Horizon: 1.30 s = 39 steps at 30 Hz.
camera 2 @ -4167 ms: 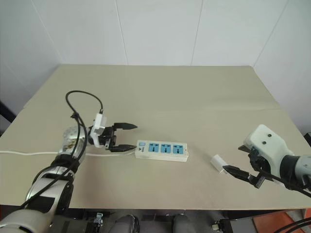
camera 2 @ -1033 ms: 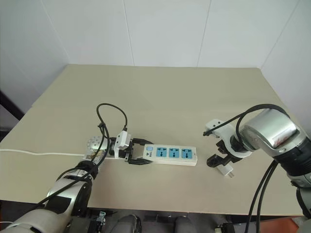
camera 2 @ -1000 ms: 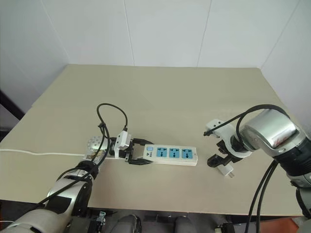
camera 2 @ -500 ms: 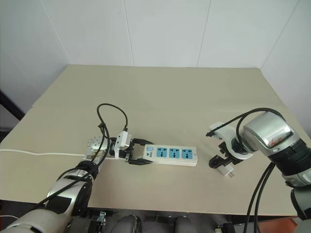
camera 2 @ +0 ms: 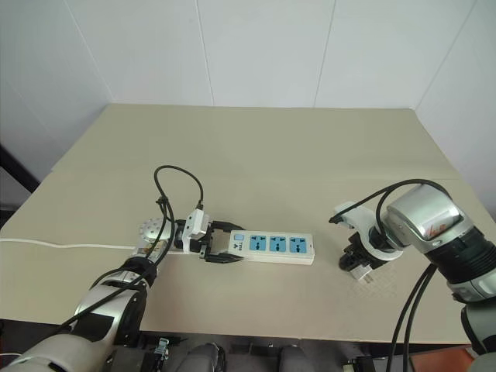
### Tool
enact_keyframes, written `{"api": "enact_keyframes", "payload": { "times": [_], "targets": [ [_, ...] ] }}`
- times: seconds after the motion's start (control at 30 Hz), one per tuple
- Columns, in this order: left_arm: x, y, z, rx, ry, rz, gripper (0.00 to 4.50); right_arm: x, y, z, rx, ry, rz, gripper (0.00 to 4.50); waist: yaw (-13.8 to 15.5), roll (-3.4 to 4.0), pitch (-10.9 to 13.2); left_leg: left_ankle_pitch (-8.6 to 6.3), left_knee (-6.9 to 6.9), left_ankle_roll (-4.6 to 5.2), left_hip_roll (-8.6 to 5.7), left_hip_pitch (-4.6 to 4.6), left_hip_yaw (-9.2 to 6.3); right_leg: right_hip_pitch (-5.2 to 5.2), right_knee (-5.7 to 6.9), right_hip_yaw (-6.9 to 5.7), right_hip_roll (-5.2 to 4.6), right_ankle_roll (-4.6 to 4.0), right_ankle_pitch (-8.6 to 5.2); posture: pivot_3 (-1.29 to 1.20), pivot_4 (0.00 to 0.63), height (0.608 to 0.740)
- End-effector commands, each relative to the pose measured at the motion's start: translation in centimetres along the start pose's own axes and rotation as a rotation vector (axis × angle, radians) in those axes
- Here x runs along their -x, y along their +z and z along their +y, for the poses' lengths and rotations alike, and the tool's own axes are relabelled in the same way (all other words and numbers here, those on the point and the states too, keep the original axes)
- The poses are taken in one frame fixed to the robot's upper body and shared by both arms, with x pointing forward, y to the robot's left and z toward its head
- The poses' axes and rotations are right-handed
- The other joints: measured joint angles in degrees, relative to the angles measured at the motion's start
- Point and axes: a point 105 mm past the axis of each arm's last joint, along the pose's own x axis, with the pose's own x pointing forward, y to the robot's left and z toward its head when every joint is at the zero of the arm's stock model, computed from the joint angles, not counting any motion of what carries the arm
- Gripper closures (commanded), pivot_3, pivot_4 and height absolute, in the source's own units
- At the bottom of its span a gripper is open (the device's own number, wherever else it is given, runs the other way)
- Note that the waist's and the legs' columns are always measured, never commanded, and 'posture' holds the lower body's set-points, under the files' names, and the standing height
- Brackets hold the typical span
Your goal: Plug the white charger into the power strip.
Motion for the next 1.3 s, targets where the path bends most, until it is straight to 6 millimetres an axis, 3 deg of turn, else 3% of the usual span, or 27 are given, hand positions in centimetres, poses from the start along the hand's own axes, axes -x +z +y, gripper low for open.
{"api": "enact_keyframes", "payload": {
  "times": [0.03,0.23,0.4,0.57,0.63,0.8,1.1,1.2,1.3],
  "targets": [
    [-0.7,-1.2,-1.1,0.043,-0.034,0.031,1.23,0.7,0.5,-0.4,-0.006,-0.026,-0.033,3.39,0.01,0.00,0.00,0.00,0.00,0.00,0.00,0.00,0.00,0.00,0.00,0.00,0.00,0.00,0.00,0.00,0.150,0.740],
    [-0.5,-1.1,-1.0,0.037,-0.036,0.037,1.23,1.2,0.5,-0.2,0.038,-0.045,-0.032,3.39,0.02,0.02,-0.01,0.00,0.02,0.00,0.00,0.00,0.00,0.00,0.01,0.00,0.00,0.00,0.00,0.00,0.150,0.740],
    [-0.2,-1.1,-0.9,0.036,-0.042,0.050,1.23,4.0,2.6,0.8,0.167,-0.080,-0.132,3.39,-0.10,0.05,-0.02,0.00,0.02,0.00,0.00,0.00,0.00,-0.01,0.02,0.00,0.00,0.00,0.00,0.00,0.150,0.740],
    [0.5,-0.9,-0.5,0.058,-0.032,0.047,1.23,7.4,5.9,2.4,0.357,-0.034,-0.353,3.39,-0.28,0.03,-0.04,0.00,0.02,0.00,0.01,0.01,-0.03,-0.01,0.02,0.00,0.02,0.02,-0.01,0.00,0.150,0.740],
    [0.8,-1.0,-0.4,0.060,-0.023,0.063,1.23,8.5,7.5,3.1,0.456,0.032,-0.522,3.39,-0.51,0.02,-0.04,0.00,0.02,0.00,0.01,0.01,-0.01,0.02,-0.02,0.00,0.02,0.03,-0.01,0.00,0.150,0.740],
    [1.2,-1.0,-0.3,0.071,-0.013,0.074,1.23,9.4,9.7,4.5,0.630,0.139,-0.876,3.39,-1.22,-0.09,-0.09,0.00,0.02,0.00,0.02,0.02,-0.03,0.03,0.00,-0.01,0.03,0.05,0.01,0.00,0.150,0.740],
    [2.0,-1.3,0.0,0.053,0.035,0.115,1.23,6.7,12.2,7.7,0.628,0.385,-1.367,3.39,-1.67,-0.19,-0.07,0.01,0.08,0.00,0.02,0.25,-0.01,0.09,0.34,0.08,0.08,0.05,0.02,0.00,0.150,0.740],
    [2.1,-1.2,0.0,0.057,0.054,0.115,1.23,5.4,13.3,7.4,0.569,0.402,-1.429,3.39,-1.65,-0.18,-0.07,0.02,0.09,-0.01,0.02,0.39,0.00,0.20,0.38,0.09,0.08,0.04,0.02,0.00,0.150,0.740],
    [2.4,-1.4,-0.2,0.058,0.059,0.120,1.23,4.7,13.2,7.9,0.557,0.490,-1.492,3.39,-1.74,-0.18,-0.07,0.02,0.09,-0.01,0.02,0.58,0.00,0.40,0.38,0.09,0.10,0.03,0.02,0.00,0.150,0.740]
  ]
}}
